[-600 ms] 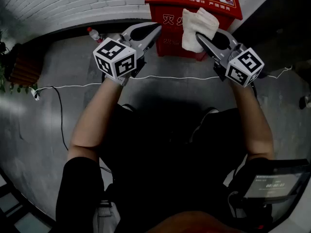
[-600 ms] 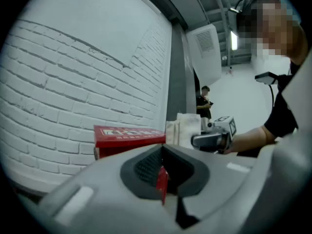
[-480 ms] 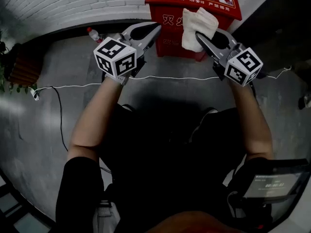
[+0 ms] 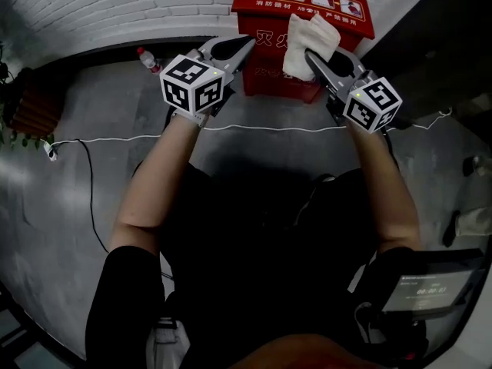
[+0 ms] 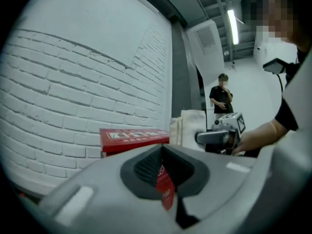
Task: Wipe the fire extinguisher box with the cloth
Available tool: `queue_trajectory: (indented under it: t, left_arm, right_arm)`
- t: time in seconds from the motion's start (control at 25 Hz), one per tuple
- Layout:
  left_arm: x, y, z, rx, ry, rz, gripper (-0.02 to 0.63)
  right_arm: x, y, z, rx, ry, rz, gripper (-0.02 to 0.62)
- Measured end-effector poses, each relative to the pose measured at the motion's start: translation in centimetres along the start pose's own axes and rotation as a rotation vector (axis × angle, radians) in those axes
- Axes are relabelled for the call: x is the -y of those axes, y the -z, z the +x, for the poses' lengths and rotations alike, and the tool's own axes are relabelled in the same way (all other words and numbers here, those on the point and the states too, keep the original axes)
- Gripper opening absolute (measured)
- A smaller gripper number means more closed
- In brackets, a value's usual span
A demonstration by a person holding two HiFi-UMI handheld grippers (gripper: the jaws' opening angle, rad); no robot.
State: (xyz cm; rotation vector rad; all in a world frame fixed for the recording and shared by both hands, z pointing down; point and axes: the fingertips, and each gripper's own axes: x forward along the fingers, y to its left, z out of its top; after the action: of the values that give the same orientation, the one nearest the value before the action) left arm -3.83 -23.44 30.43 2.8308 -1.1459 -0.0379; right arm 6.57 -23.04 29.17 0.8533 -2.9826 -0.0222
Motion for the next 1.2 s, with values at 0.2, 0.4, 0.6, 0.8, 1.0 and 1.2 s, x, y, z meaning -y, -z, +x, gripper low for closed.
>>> queue_trajectory:
  t: [0.2, 0.4, 0.6, 0.8, 1.0, 1.2]
  left_arm:
    - [-0.5, -2.6, 0.4, 0.033, -0.028, 0.031, 0.003]
    - [-3.5, -5.8, 2.8, 0.021, -0.068, 0.095, 0.003]
    - [-6.2, -10.6, 2.7, 0.054, -0.148, 0.094, 0.003]
    - [-8.7, -10.9, 1.9, -0.035, -0.219, 0.178, 0.003]
    - [-11.2, -10.2, 2.5, -0.045, -0.222, 0.156, 0.003]
    - [-12.6, -8.4, 2.8, -0.074, -0.205, 0.137, 0.003]
  right_arm:
    - [-0.2, -0.9, 0.3, 0.034, 0.017, 0.009, 0.103]
    - [3.2, -3.5, 1.3, 0.054, 0.044, -0.027, 0.103]
    - [6.0, -8.7, 2.8, -0.008, 0.106, -0.162, 0.103]
    - [8.8, -11.2, 7.6, -0.182, 0.153, -0.404, 0.103]
    - [11.4, -10.2, 13.5, -0.369, 0.197, -0.693, 0.103]
    - [12.0, -7.3, 18.4, -0.601, 0.171, -1.096, 0.103]
